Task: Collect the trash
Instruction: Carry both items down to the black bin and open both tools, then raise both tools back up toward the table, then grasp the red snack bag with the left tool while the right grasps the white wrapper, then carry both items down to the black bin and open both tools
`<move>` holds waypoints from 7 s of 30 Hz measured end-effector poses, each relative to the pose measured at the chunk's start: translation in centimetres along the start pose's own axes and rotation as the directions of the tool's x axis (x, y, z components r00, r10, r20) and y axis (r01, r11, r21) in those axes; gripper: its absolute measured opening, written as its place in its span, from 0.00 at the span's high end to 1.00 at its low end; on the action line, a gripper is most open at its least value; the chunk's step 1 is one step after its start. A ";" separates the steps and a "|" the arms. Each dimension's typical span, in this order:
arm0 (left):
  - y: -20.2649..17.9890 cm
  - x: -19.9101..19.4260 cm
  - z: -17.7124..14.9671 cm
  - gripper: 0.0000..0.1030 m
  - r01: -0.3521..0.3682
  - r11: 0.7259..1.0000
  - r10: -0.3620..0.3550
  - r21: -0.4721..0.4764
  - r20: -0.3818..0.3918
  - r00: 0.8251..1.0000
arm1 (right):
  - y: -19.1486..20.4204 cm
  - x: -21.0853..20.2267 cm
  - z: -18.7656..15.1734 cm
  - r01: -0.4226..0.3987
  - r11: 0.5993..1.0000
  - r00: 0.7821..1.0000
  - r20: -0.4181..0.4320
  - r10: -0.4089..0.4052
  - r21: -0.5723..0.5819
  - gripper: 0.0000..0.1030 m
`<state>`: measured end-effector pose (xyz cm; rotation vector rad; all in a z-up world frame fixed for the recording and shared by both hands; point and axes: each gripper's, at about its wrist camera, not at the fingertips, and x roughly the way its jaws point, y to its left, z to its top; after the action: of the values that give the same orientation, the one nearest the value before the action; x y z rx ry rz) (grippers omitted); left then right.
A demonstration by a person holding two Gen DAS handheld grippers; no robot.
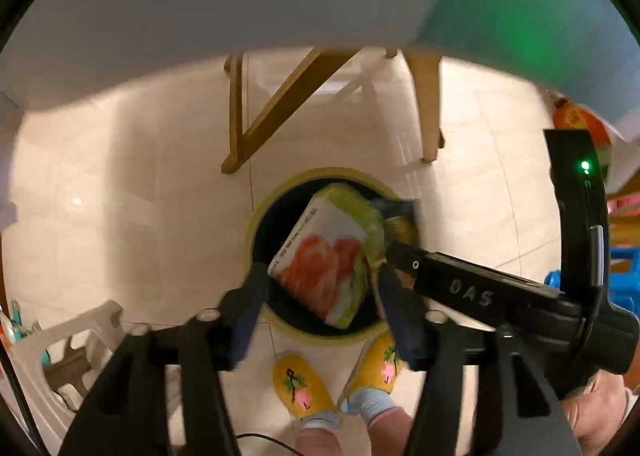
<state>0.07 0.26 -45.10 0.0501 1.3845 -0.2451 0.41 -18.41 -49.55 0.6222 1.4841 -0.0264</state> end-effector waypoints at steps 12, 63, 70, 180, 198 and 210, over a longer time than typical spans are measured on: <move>0.5 -0.8 0.2 0.20 -0.039 0.999 0.040 -0.029 0.019 0.999 | -0.8 0.1 0.8 0.011 1.000 0.999 0.052 -0.012 0.012 0.27; -3.7 -45.1 12.0 0.20 0.002 0.985 -0.085 0.171 0.477 0.875 | 15.3 -47.3 -1.0 0.096 0.975 0.798 0.601 0.045 -0.202 0.27; -5.6 -41.0 17.5 0.20 -0.001 0.990 -0.055 0.138 0.401 0.914 | 12.0 -47.4 5.6 0.033 0.990 0.823 0.566 0.050 -0.135 0.27; -2.0 -31.5 5.9 0.93 0.099 0.960 -0.126 0.262 0.088 0.988 | 14.4 -33.1 -3.6 -0.150 0.987 0.941 0.296 0.162 -0.064 0.91; -0.4 -12.4 -0.5 0.93 0.141 0.986 -0.146 0.093 0.049 0.988 | 7.1 -14.2 -2.7 -0.065 0.990 0.987 0.141 0.083 -0.127 0.91; 1.1 0.6 -2.0 0.54 0.086 0.996 -0.085 -0.002 0.069 0.994 | 0.9 -0.1 0.3 -0.019 0.987 0.995 0.097 0.035 -0.159 0.76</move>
<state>-1.53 1.57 -46.22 -0.0213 1.3201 -0.3123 1.07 -17.81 -49.11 0.5051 1.3663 0.0799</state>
